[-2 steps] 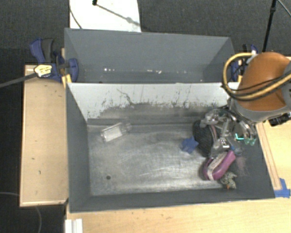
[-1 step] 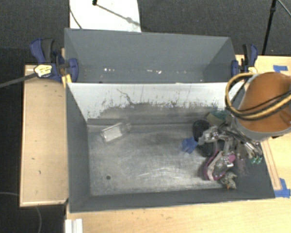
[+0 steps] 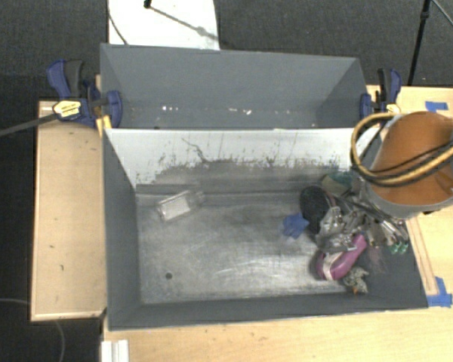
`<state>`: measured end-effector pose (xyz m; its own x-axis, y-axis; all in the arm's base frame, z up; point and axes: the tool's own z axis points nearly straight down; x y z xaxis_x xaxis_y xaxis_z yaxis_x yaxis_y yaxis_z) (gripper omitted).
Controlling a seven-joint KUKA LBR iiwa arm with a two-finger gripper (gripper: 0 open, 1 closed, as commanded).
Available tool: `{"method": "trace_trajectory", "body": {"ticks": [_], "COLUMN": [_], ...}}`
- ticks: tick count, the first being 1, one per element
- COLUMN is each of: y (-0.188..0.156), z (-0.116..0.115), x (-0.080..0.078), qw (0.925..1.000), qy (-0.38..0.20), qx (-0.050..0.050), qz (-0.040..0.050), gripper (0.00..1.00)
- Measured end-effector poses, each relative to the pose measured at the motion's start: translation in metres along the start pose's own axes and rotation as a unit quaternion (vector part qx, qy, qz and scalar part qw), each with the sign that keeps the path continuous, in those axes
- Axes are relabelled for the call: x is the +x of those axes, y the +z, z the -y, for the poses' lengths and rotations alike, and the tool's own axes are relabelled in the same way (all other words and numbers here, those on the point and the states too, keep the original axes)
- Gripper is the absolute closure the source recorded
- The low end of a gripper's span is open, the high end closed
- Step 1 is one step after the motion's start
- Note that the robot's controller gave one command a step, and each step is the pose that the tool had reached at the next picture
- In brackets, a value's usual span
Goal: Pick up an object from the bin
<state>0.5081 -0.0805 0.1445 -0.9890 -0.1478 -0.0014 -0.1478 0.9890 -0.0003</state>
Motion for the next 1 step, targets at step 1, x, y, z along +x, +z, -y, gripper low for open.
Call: {"method": "trace_trajectory", "body": {"ticks": [1], "y": [0.0], "z": [0.0], "x": [0.0], "qw": [1.0], "qy": [0.0], "qx": [0.0], "qz": [0.0], "gripper": [0.0]}}
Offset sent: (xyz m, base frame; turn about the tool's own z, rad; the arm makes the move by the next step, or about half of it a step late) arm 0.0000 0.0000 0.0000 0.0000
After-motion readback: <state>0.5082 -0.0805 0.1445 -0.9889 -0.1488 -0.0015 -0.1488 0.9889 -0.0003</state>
